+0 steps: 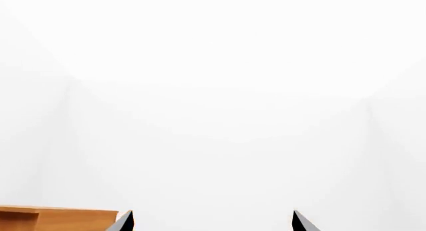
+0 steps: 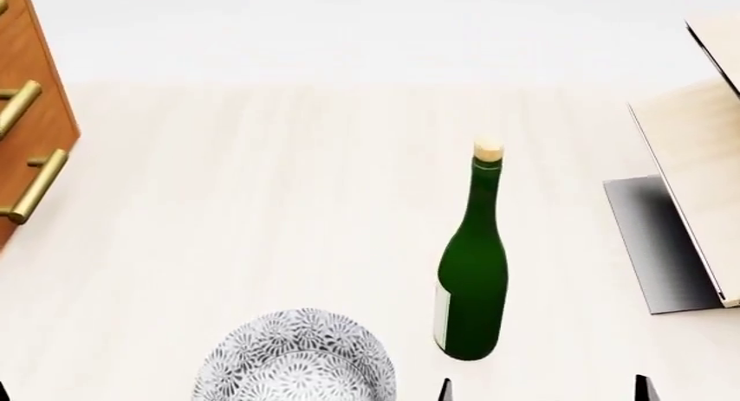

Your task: Put the wine bottle on the wine rack.

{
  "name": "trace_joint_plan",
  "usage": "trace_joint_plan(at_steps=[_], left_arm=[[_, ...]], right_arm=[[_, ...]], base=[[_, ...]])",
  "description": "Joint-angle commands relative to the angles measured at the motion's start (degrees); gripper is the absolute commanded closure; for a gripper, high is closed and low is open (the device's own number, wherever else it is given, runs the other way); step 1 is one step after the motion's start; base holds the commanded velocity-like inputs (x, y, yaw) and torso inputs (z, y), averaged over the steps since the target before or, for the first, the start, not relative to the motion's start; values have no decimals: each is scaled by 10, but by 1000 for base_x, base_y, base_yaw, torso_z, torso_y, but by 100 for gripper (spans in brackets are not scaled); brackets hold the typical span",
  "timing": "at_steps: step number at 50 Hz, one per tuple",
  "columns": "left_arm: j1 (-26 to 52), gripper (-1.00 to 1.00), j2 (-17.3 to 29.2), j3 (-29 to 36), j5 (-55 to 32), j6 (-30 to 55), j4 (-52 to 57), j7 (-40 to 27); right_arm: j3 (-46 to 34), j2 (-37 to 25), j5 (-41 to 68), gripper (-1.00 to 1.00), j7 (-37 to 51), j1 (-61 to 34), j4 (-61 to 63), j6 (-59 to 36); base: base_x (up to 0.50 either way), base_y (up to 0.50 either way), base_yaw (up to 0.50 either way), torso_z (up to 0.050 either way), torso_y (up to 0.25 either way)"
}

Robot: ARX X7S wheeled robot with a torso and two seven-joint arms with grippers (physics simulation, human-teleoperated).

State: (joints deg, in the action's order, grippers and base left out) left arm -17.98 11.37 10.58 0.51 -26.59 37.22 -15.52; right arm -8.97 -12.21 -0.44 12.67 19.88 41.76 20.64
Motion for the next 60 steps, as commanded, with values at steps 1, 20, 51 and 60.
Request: trace_joint_plan(at_steps=[1,20,51,60], left_arm=[[1,-100,3,4,2,1,-1,-6],[2,-100,9,6,0,4,-1,-16],[6,-100,19,14,0,9,-1,-28],[7,-100,22,16,1,8,-3,-31]], right_arm=[[-4,-4,-2,-100,5,0,2,-5],[-11,-9,-5,-100,12,0,0,-6],[-18,-23,30,-100,19,-8,-5,-26],[-22,-26,25,-100,21,-7,-6,-24]], base=[[203,0,0,0,0],[204,0,0,0,0],[40,-63,0,0,0],[0,-272,0,0,0]])
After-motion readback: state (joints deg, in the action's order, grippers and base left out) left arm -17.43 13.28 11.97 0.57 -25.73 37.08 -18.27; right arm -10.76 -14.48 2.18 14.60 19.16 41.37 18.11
